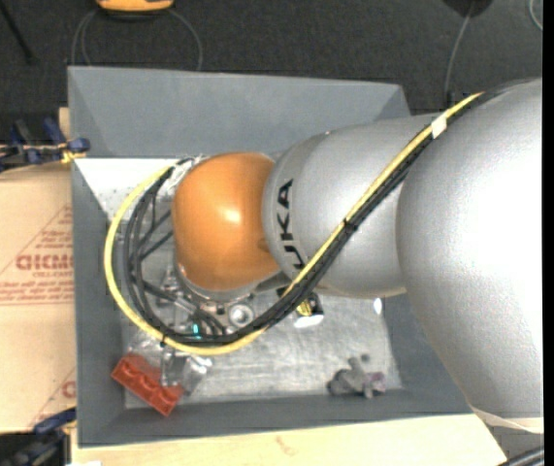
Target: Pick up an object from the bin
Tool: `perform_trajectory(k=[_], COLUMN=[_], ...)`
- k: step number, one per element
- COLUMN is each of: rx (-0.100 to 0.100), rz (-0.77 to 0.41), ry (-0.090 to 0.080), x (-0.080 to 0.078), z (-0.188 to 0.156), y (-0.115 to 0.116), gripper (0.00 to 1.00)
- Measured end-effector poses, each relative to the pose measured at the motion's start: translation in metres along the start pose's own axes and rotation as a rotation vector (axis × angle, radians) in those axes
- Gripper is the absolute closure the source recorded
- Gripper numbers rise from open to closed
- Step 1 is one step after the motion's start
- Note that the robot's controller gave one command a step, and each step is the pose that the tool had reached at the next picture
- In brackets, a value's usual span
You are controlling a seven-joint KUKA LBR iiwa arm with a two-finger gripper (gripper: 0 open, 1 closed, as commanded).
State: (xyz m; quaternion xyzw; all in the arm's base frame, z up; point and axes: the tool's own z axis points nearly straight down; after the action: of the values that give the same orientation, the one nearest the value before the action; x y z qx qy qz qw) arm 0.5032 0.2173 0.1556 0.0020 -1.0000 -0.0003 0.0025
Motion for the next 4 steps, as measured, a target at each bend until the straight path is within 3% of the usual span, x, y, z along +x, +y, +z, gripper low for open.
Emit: perform_trajectory(k=[1, 2, 3, 4], rx=[-0.003, -0.007, -0.009, -0.006], rz=[0.222, 0.287, 0.509, 0.508], ry=[-0.030, -0.030, -0.014, -0.010], x=[-0.001, -0.010, -0.008, -0.010], z=[0.054, 0.065, 0.081, 0.079], y=[-0.015, -0.022, -0.028, -0.028], gripper=[0.00, 0.00, 0.00, 0.00])
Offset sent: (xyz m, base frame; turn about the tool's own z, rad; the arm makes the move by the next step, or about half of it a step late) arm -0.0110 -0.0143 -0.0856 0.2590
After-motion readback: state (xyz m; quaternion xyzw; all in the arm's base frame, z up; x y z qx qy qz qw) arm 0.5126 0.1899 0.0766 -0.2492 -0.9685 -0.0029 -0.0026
